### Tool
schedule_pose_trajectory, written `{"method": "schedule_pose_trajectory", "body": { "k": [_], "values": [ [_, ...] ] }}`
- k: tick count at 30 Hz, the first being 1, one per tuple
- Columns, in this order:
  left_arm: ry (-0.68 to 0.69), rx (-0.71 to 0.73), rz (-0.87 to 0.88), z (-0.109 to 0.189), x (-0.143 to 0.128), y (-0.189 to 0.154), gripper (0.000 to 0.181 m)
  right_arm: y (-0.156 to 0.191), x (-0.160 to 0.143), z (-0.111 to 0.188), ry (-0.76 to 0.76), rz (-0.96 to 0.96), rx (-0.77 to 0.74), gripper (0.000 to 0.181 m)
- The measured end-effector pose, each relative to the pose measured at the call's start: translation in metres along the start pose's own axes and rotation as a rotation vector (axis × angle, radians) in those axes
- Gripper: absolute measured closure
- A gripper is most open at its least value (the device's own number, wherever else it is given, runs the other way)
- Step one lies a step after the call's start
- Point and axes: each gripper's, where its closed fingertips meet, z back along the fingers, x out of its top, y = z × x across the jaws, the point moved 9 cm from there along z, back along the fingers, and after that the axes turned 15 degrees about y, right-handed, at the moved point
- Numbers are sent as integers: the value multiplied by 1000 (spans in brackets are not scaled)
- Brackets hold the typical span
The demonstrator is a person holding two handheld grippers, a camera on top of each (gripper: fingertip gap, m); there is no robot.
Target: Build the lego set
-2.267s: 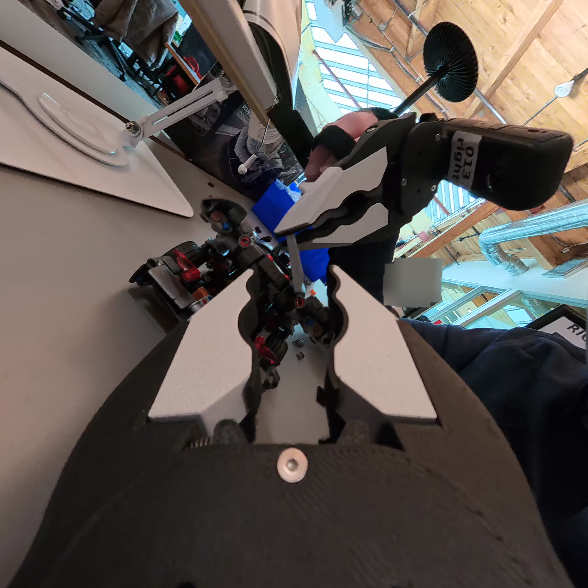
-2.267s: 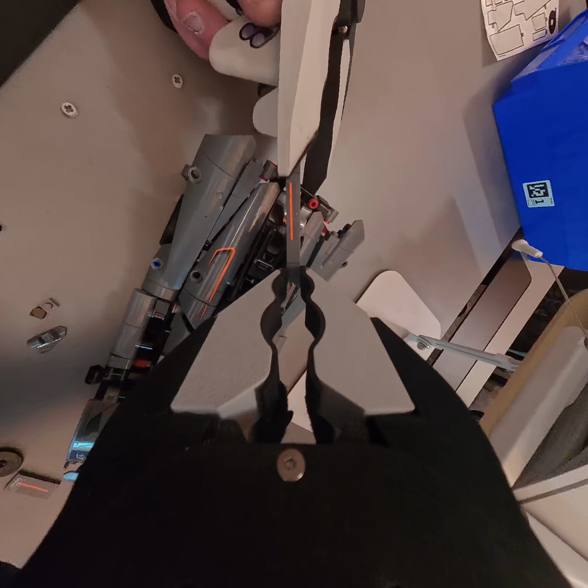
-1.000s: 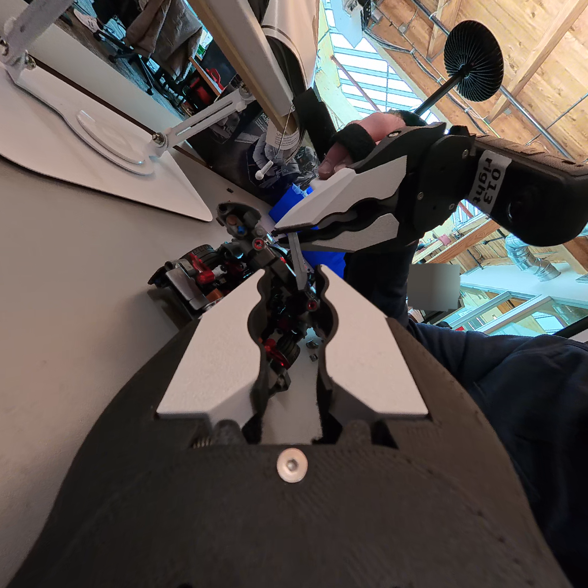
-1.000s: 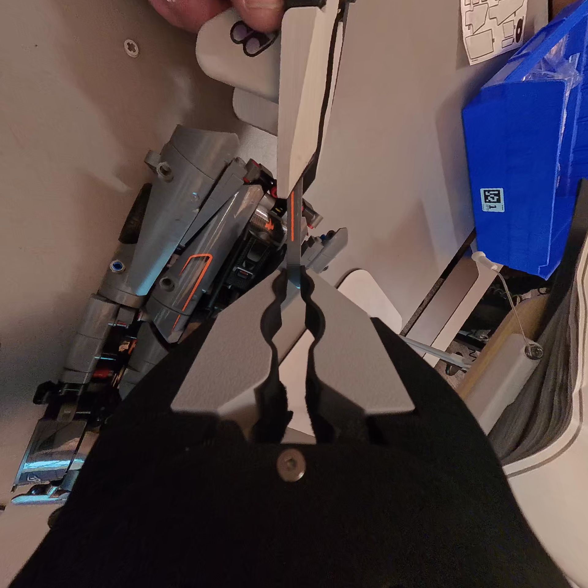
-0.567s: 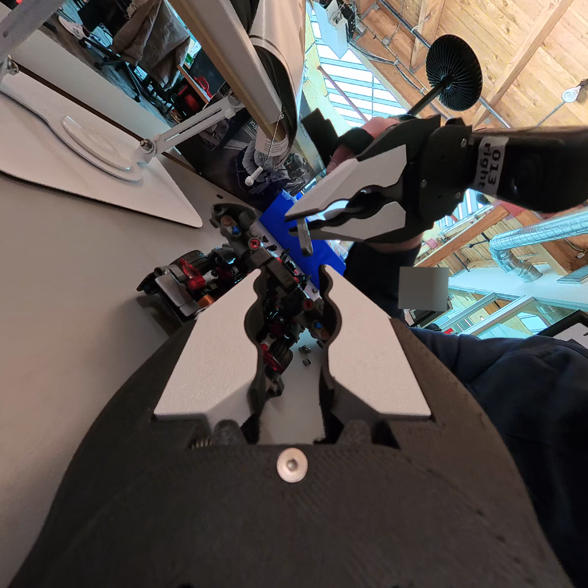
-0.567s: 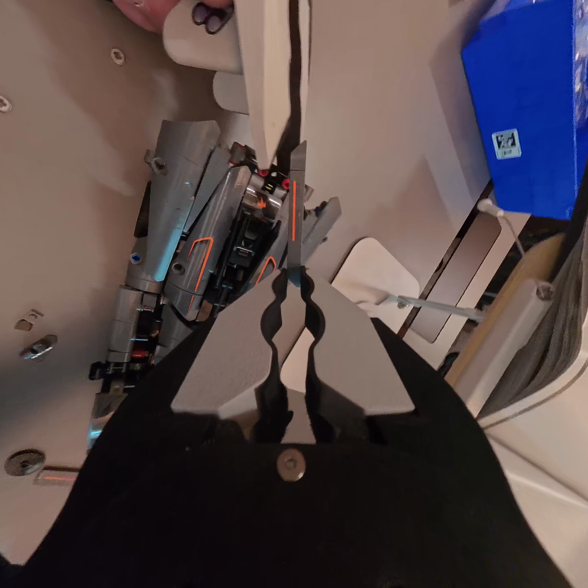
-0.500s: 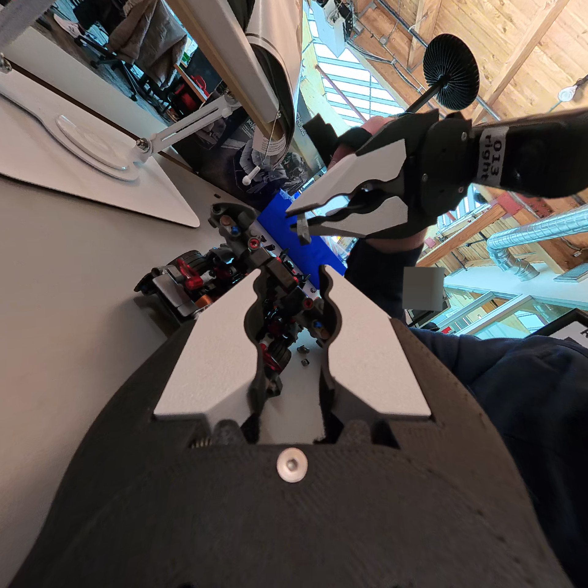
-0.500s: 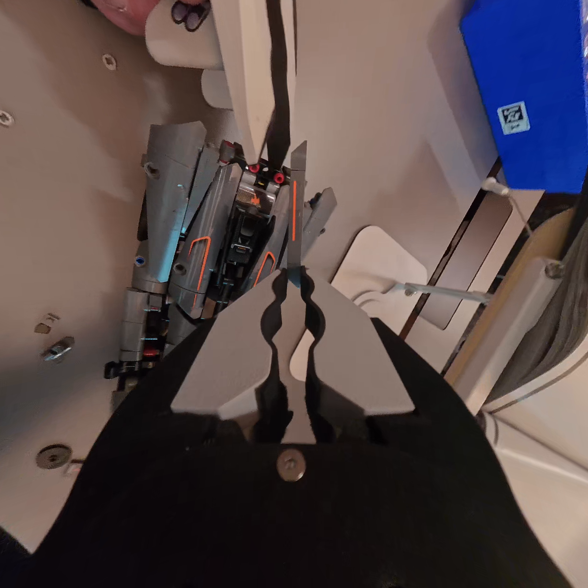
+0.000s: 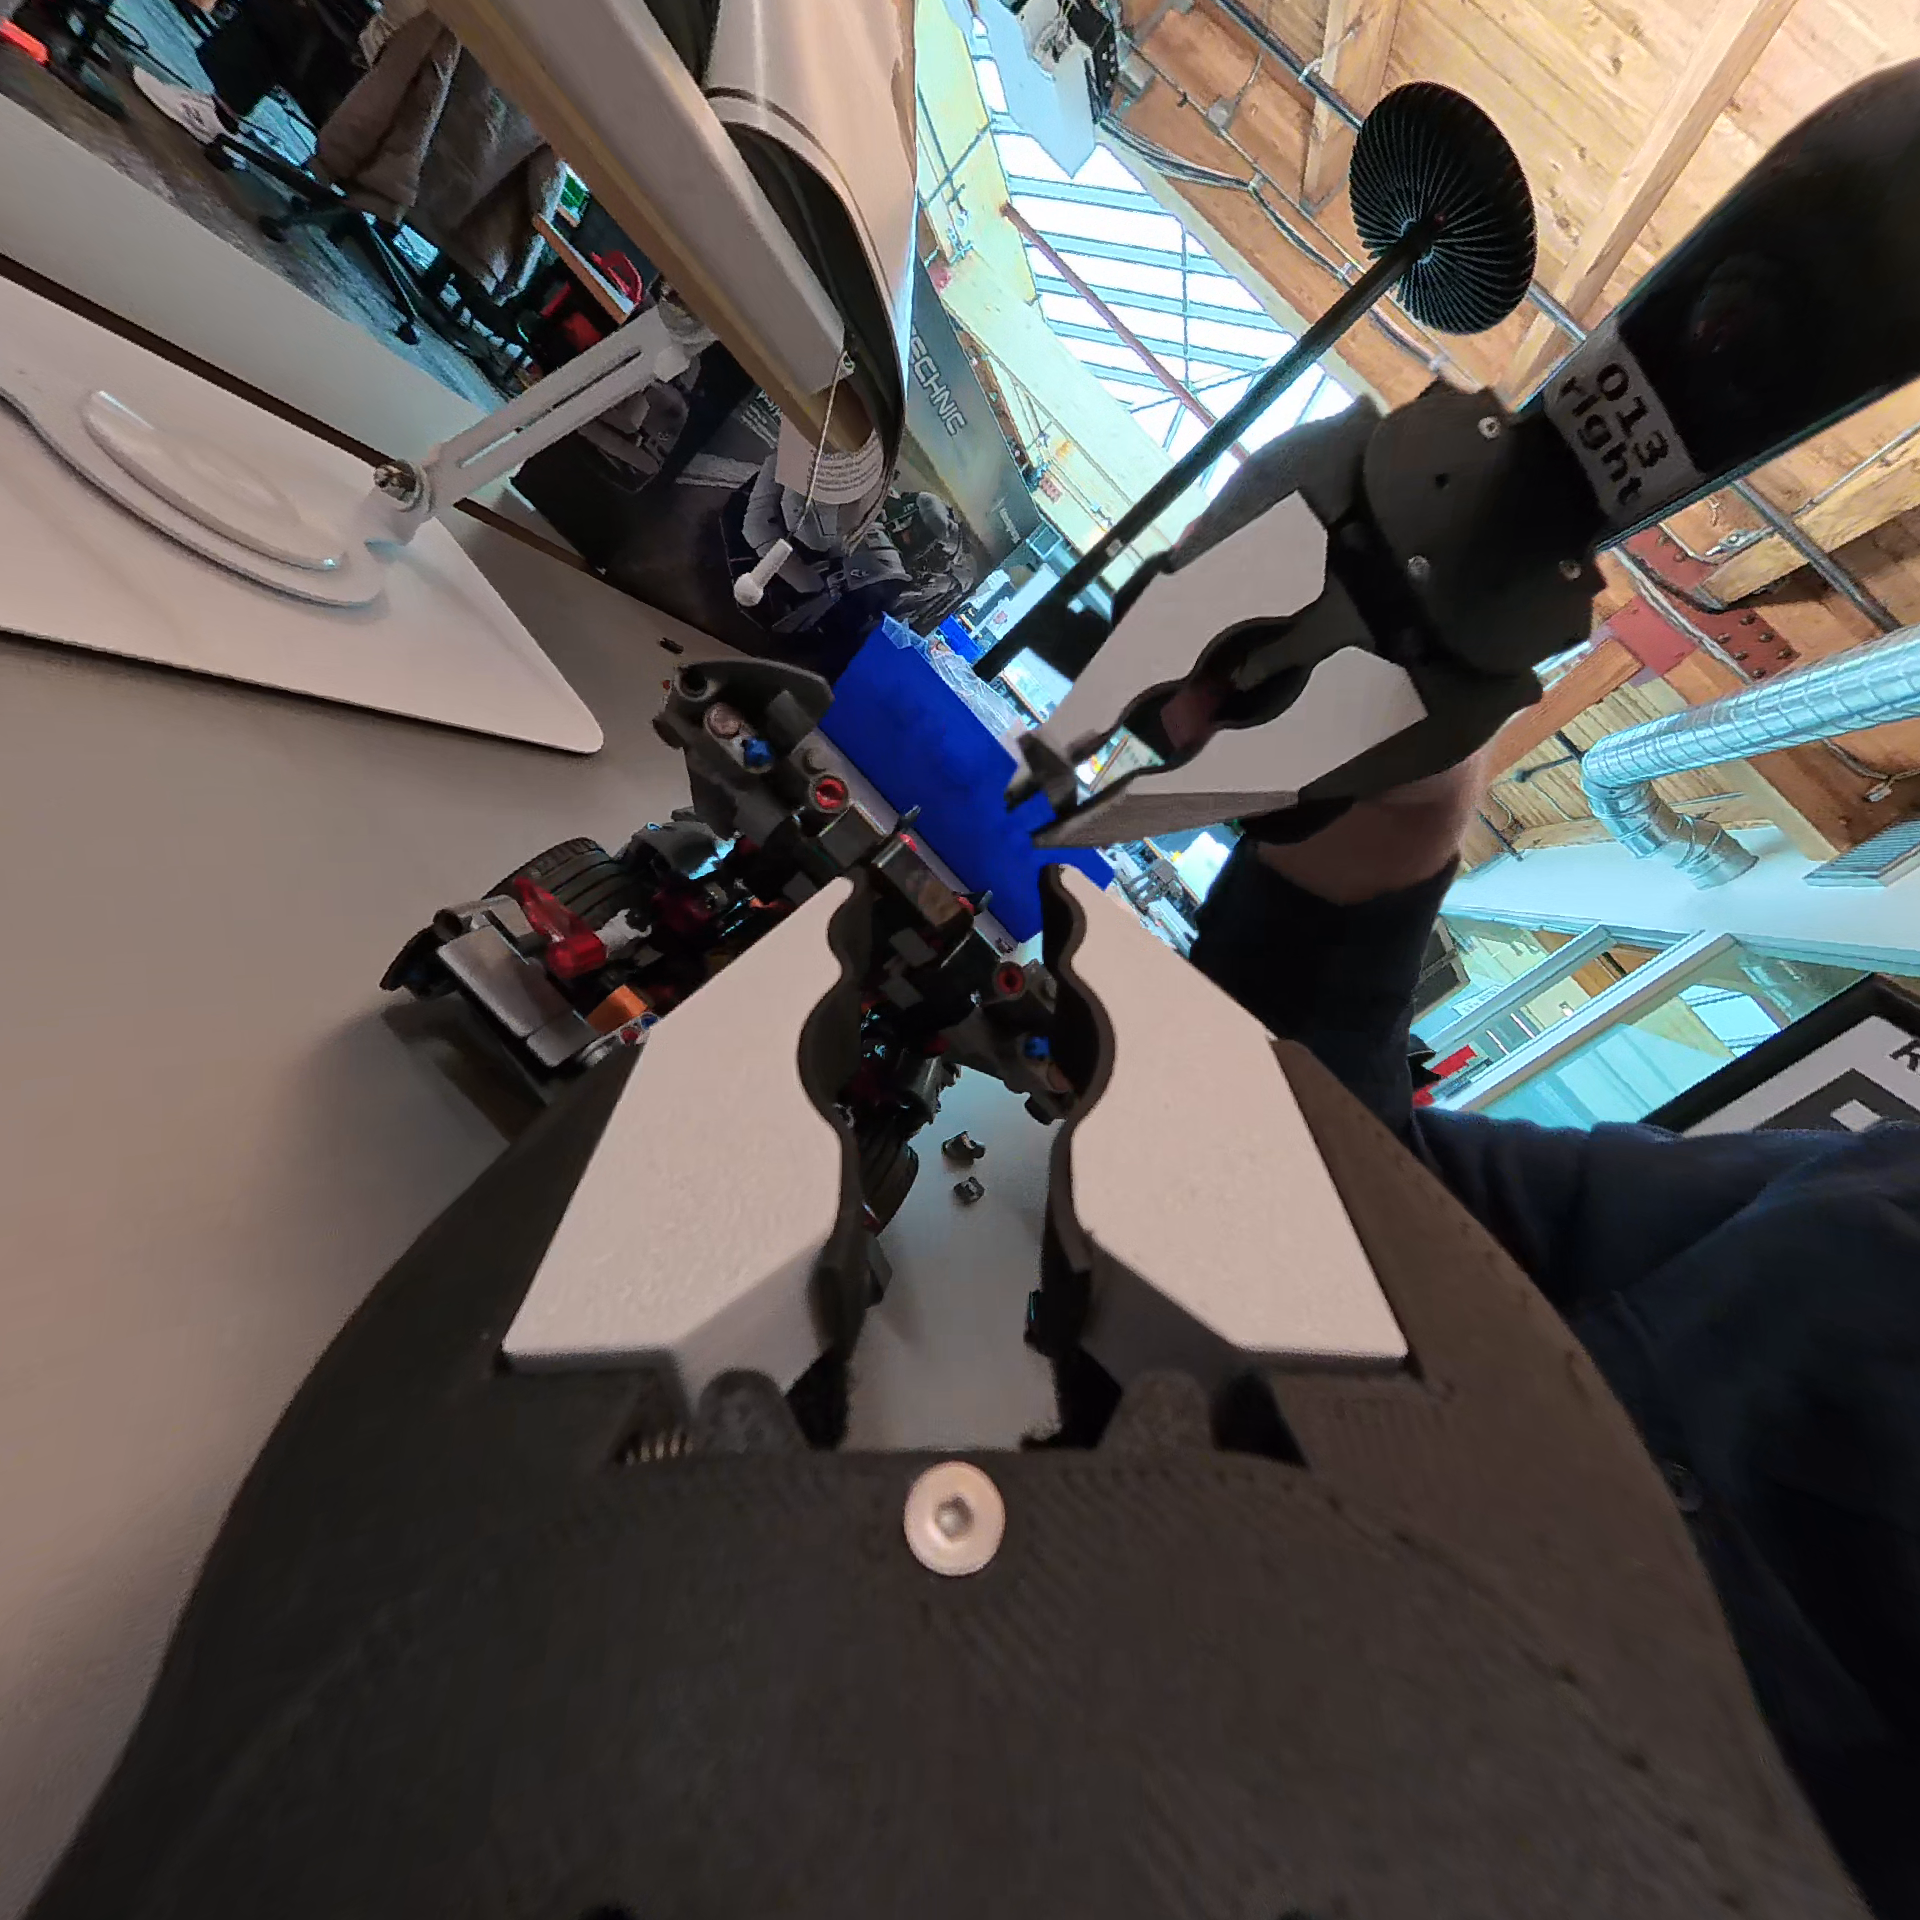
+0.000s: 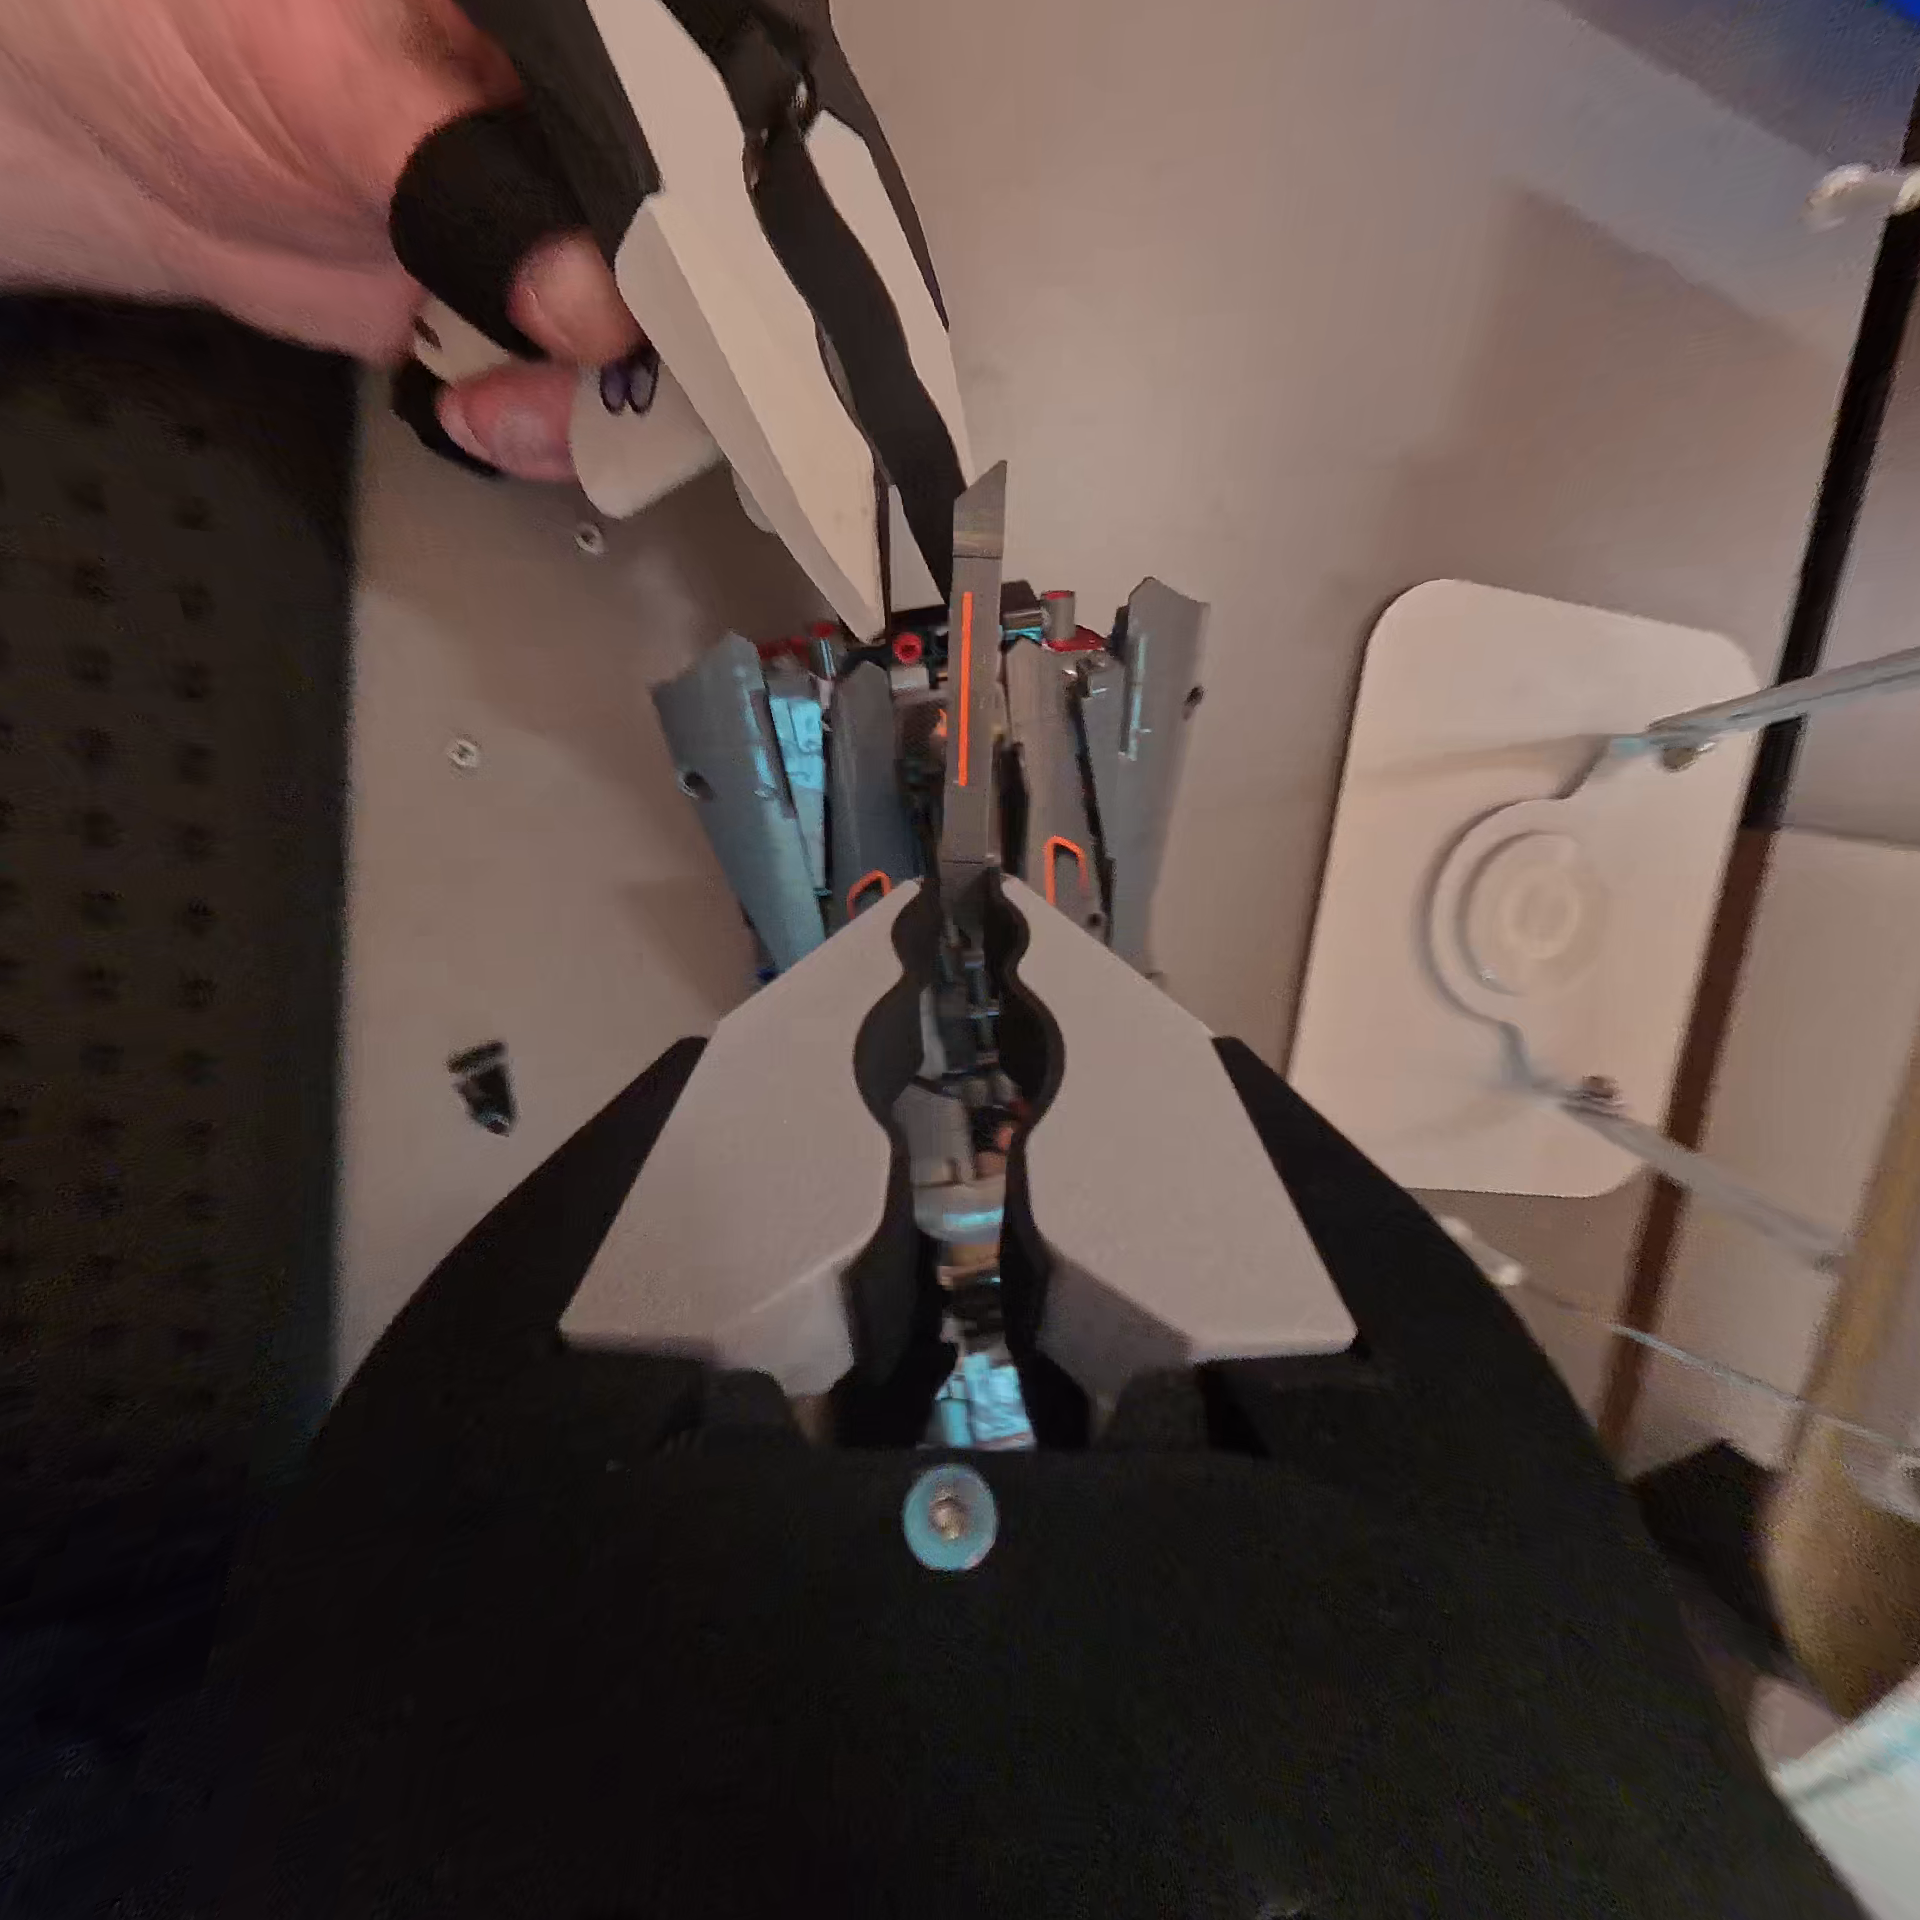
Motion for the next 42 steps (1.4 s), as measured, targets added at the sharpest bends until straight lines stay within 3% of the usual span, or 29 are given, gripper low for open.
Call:
{"method": "schedule_pose_trajectory", "body": {
  "k": [10,18,32,42],
  "values": [
    [4,-27,-13,-15,-4,-12,153,8,-29,1,-136,-346,247,175],
    [20,-11,-31,-28,-4,-16,153,21,-40,1,-276,-472,417,175],
    [5,-26,-16,-28,-2,-13,143,17,-44,-33,-476,-656,609,176],
    [24,32,0,-26,-1,-5,152,18,-35,-38,-459,-654,571,175]
  ]
}}
